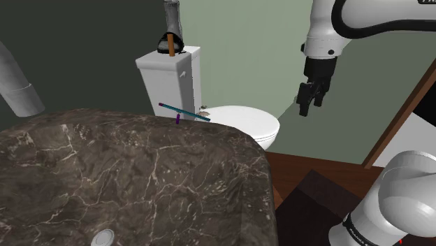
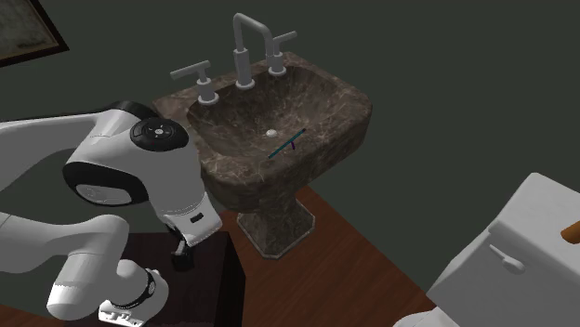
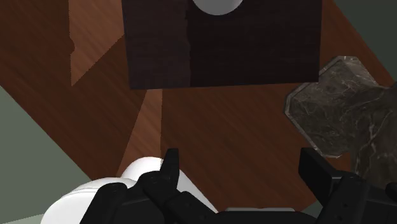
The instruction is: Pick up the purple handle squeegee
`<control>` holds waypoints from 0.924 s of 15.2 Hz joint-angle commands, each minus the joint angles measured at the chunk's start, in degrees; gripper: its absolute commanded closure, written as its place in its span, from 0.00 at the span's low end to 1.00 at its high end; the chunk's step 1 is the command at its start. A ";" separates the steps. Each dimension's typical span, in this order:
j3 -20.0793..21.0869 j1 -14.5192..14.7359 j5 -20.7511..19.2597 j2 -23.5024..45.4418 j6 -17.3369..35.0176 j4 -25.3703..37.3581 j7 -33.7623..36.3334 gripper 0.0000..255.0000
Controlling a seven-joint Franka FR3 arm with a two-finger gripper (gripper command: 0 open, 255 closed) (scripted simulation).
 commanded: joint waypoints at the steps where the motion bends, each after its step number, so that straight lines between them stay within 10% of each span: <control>1: 0.00 0.00 0.00 0.00 0.00 0.00 0.00 0.00; 14: 9.06 5.23 7.52 16.77 12.03 11.05 7.43 0.00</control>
